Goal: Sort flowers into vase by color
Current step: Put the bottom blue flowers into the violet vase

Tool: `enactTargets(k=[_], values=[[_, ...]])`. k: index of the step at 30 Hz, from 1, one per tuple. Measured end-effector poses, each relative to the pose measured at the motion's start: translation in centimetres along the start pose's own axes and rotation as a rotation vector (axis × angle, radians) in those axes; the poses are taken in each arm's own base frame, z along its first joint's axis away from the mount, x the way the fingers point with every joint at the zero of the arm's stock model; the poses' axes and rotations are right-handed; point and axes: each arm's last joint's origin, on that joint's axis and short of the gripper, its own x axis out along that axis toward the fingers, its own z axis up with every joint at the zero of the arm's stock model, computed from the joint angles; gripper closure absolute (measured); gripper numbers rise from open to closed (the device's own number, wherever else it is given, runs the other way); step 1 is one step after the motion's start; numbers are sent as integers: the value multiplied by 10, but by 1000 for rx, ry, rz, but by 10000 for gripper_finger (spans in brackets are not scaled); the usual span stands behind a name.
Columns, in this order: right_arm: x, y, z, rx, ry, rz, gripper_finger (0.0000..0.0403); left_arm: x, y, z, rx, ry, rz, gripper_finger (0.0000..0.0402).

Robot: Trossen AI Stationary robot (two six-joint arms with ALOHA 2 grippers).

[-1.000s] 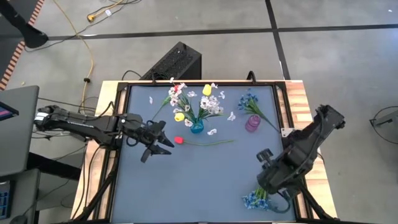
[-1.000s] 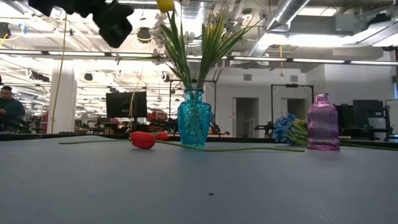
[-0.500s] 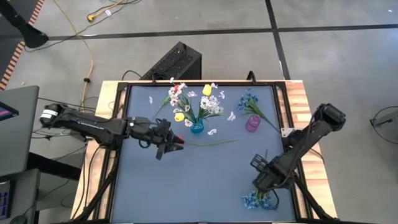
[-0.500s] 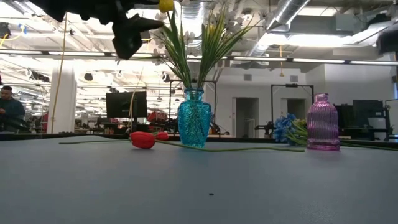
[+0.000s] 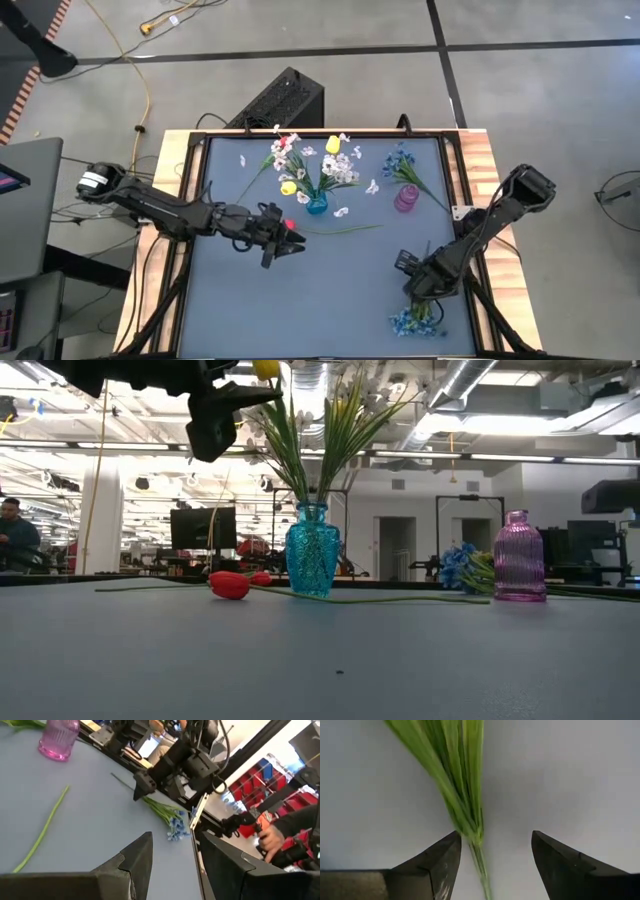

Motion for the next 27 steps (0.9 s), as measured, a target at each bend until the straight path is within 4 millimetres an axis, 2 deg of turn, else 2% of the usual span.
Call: enactTargets(k=[3, 5, 12, 15, 18, 22, 27], values=[[1, 2, 4, -26, -43, -9, 151, 0, -2, -1, -10, -7, -3, 249], [1, 4, 7, -48, -60, -12, 182, 0, -4, -1, -13, -10, -9, 249], [-7, 15, 14, -73, -66, 35, 369, 0, -6, -2, -10, -15, -12, 249], [-17, 10, 14, -54, -47, 30, 371, 0, -6, -3, -5, -14, -12, 249], [-38, 1, 12, 7, -60, 10, 354, 0, -6, -3, 14, -14, -11, 249], [-86, -13, 3, 145, -212, -44, 361, 0, -6, -2, 34, -15, -11, 249], [-153, -22, -28, 335, -495, -146, 370, 0, -5, -2, 48, -12, -6, 249]])
